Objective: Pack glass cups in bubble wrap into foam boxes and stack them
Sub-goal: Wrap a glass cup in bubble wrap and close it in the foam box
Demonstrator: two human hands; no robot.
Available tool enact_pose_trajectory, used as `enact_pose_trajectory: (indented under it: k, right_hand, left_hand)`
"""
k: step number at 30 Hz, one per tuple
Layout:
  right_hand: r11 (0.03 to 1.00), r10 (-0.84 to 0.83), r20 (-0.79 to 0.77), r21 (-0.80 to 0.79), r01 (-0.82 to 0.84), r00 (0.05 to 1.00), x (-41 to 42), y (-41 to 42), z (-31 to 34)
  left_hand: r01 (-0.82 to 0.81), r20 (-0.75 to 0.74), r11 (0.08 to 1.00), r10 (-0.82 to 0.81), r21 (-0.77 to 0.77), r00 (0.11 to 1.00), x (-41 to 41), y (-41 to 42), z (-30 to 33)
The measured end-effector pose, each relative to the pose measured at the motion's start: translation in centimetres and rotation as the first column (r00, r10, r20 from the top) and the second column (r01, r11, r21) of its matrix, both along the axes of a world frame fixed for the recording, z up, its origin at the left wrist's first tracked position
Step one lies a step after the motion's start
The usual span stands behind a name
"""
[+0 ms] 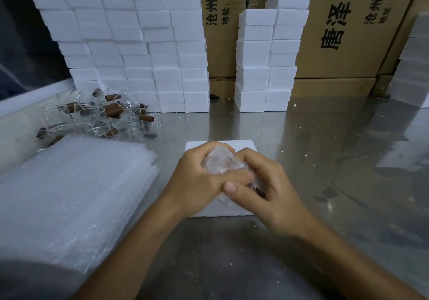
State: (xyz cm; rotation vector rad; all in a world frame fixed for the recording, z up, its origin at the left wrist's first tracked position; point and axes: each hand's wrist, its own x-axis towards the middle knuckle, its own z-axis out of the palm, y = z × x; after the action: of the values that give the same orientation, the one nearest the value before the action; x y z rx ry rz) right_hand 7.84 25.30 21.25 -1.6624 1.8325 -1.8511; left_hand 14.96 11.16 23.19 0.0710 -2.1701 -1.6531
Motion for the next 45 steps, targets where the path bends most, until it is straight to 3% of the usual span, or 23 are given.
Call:
enact_pose_trajectory:
  k: [2,5,10,15,22,27,37,42,45]
  right_hand:
    - [0.999,-0.05,-0.054,0.012,0.051,0.997,-0.3,0.1,-0.1]
    - [0.976,-0.198,-0.198,0.047,0.211,0.96,-0.8,0.2,0.2]
    - [0.982,-0.158,0.141,0.125,0.141,0.977,-1.4,1.0,0.9]
    - [0.997,-0.032,0.366,0.077,0.004,0.93,-1.6,1.0,1.3]
    - [0.999,-0.021,0.567,0.052,-0.01,0.823,-1.8,0.7,1.0]
    - [0.999,-0.02,0.604,0.048,-0.011,0.797,-1.8,0.6,0.9]
    - [0.982,0.152,0.674,-0.022,-0.187,0.723,-2.1,1.2,1.2]
    - [0.996,-0.002,0.632,0.07,-0.055,0.775,-1.8,0.7,1.4]
    - [0.993,-0.115,0.652,0.072,0.09,0.749,-1.8,0.5,1.6]
  left_hand:
    - [-0.042,0.058,0.991,0.035,0.124,0.998,0.1,0.1,0.3]
    - [-0.031,0.188,0.984,-0.002,0.175,0.982,0.4,-0.1,0.6]
    - [0.114,0.155,0.908,-0.19,0.403,0.969,0.5,-0.5,0.8]
    - [0.229,0.032,0.795,-0.297,0.562,0.954,0.5,-1.0,0.8]
    - [0.246,0.0,0.784,-0.299,0.57,0.954,0.3,-1.2,0.3]
    - [0.234,0.004,0.788,-0.287,0.57,0.958,0.0,-0.9,-0.1]
    - [0.284,-0.013,0.767,-0.338,0.575,0.941,-0.1,-0.5,-0.1]
    - [0.209,-0.055,0.794,-0.218,0.57,0.974,-0.3,-0.7,-0.3]
    - [0.198,-0.094,0.788,-0.177,0.582,0.98,-0.5,-0.6,-0.5]
